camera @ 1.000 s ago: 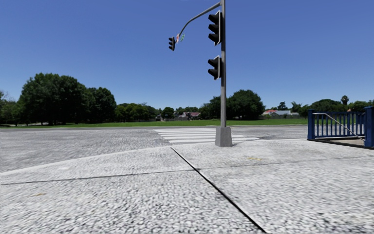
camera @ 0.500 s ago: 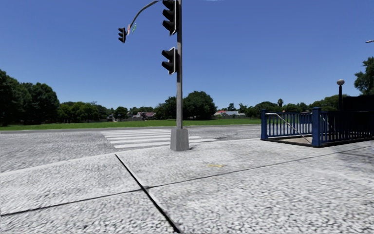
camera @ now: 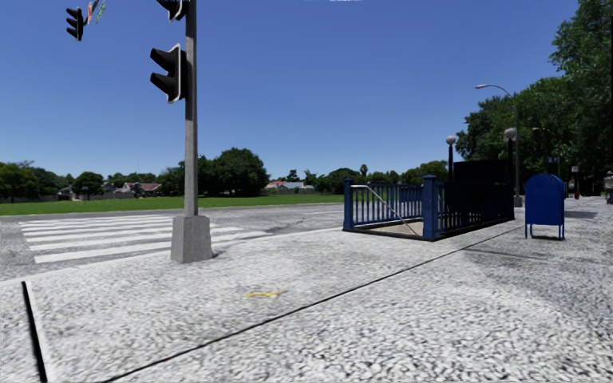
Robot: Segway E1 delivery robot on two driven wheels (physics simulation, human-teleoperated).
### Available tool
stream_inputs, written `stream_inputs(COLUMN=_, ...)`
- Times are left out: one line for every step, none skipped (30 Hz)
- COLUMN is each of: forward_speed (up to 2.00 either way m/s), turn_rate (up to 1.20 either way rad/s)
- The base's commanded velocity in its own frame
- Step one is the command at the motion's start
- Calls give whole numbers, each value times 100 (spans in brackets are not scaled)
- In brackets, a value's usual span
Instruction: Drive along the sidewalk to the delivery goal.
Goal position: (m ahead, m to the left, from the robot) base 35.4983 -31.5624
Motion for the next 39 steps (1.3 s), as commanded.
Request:
stream_inputs(forward_speed=141, turn_rate=-73)
stream_inputs(forward_speed=141, turn_rate=-74)
stream_inputs(forward_speed=141, turn_rate=-74)
stream_inputs(forward_speed=141, turn_rate=-74)
stream_inputs(forward_speed=141, turn_rate=-74)
stream_inputs(forward_speed=141, turn_rate=-74)
stream_inputs(forward_speed=141, turn_rate=-70)
stream_inputs(forward_speed=141, turn_rate=-70)
stream_inputs(forward_speed=141, turn_rate=-69)
stream_inputs(forward_speed=141, turn_rate=-68)
stream_inputs(forward_speed=141, turn_rate=-68)
stream_inputs(forward_speed=141, turn_rate=-68)
stream_inputs(forward_speed=141, turn_rate=-68)
stream_inputs(forward_speed=141, turn_rate=-68)
stream_inputs(forward_speed=141, turn_rate=-68)
stream_inputs(forward_speed=141, turn_rate=-68)
stream_inputs(forward_speed=141, turn_rate=-68)
stream_inputs(forward_speed=141, turn_rate=-68)
stream_inputs(forward_speed=141, turn_rate=-68)
stream_inputs(forward_speed=141, turn_rate=-68)
stream_inputs(forward_speed=141, turn_rate=-69)
stream_inputs(forward_speed=141, turn_rate=-71)
stream_inputs(forward_speed=141, turn_rate=-71)
stream_inputs(forward_speed=141, turn_rate=-71)
stream_inputs(forward_speed=141, turn_rate=-72)
stream_inputs(forward_speed=141, turn_rate=-72)
stream_inputs(forward_speed=141, turn_rate=-72)
stream_inputs(forward_speed=141, turn_rate=-72)
stream_inputs(forward_speed=141, turn_rate=-72)
stream_inputs(forward_speed=141, turn_rate=-72)
stream_inputs(forward_speed=141, turn_rate=-72)
stream_inputs(forward_speed=141, turn_rate=-72)
stream_inputs(forward_speed=141, turn_rate=-72)
stream_inputs(forward_speed=142, turn_rate=-72)
stream_inputs(forward_speed=142, turn_rate=-72)
stream_inputs(forward_speed=144, turn_rate=-72)
stream_inputs(forward_speed=144, turn_rate=-72)
stream_inputs(forward_speed=145, turn_rate=-72)
stream_inputs(forward_speed=145, turn_rate=-72)
